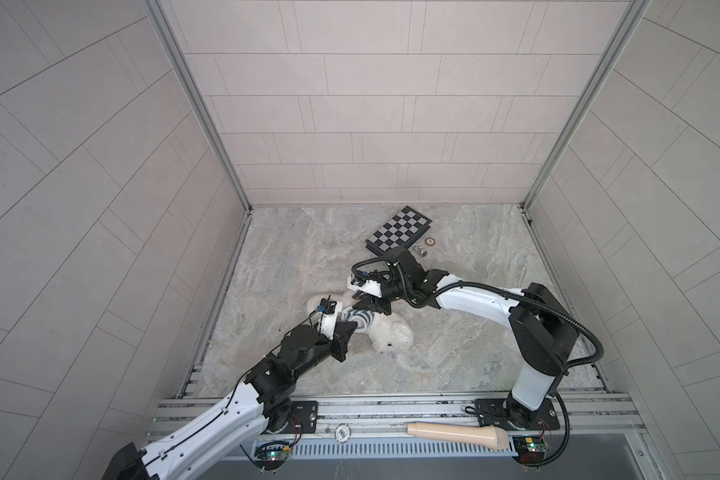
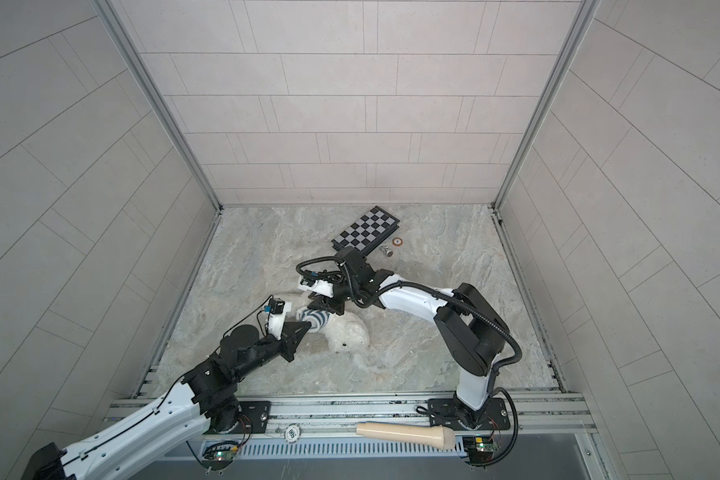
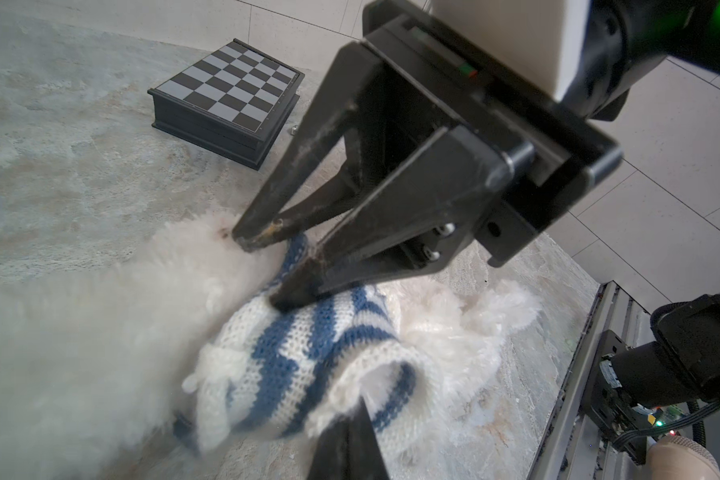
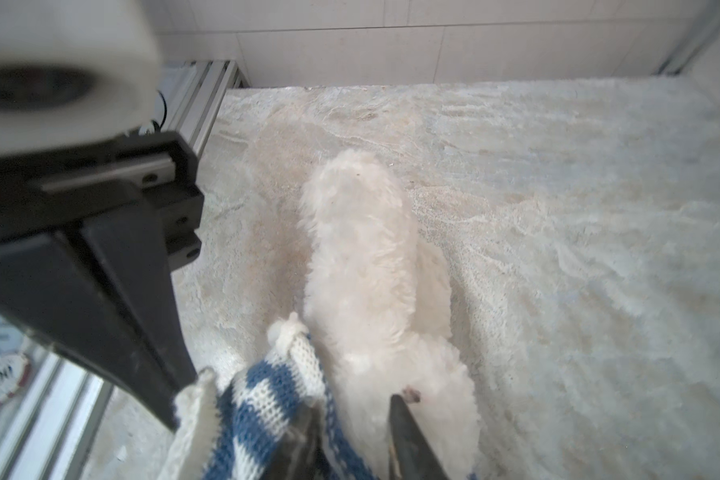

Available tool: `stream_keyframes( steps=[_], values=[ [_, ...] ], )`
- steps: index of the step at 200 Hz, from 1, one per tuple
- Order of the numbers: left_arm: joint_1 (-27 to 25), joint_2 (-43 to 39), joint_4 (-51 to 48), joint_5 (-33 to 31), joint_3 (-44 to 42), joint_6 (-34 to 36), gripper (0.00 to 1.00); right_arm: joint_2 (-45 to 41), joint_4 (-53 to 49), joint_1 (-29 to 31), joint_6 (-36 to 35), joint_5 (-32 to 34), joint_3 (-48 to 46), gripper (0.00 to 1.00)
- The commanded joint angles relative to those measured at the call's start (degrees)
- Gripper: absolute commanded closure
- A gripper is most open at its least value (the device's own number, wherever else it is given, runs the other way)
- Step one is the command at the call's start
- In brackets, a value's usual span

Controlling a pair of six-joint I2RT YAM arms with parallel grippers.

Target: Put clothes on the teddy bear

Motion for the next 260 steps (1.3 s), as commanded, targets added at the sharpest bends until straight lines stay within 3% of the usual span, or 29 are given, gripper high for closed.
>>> stream_keyframes(
  steps=[1,7,52,76,103,151,190,225,260],
  values=[
    [-0.09,-0.06,0.78,-0.70,-0.12,1.10,1.00,1.12,-3.40,-0.50,-4.44,-0.16,1.17,0.95],
    [-0.09,-0.29,0.57,-0.82,-0.07,1.16,1.00,1.13,-3.41,-0.61,-4.37,0.39,1.43,1.00],
    [-0.08,-2.22,-1.23,-1.42,0.10,1.45,1.00,2.98,-1.01,-1.37,1.56,13.09,4.22,1.00],
    [-0.16,-2.84,-1.89,-0.83,0.31,1.72,1.00,4.48,1.51,-2.99,8.24,20.03,5.01,1.00],
    [-0.41,-3.56,-2.07,-0.43,0.13,1.71,1.00,5.47,3.25,-4.15,11.95,21.43,5.66,1.00],
    [-2.59,-6.31,-5.67,-3.98,1.70,2.07,1.00,7.80,1.64,-4.43,11.44,25.96,6.14,1.00],
    [-2.90,-10.46,-8.99,-9.26,1.68,1.58,1.00,5.84,4.80,-5.03,12.13,22.71,2.67,1.00],
    [-2.88,-10.18,-8.55,-10.19,1.81,0.96,1.00,0.20,11.35,-4.15,11.38,17.34,-3.16,1.00],
    [-2.89,-9.48,-7.94,-10.72,3.34,-0.27,1.00,-6.89,18.59,-3.33,11.37,11.24,-9.98,0.70]
  ],
)
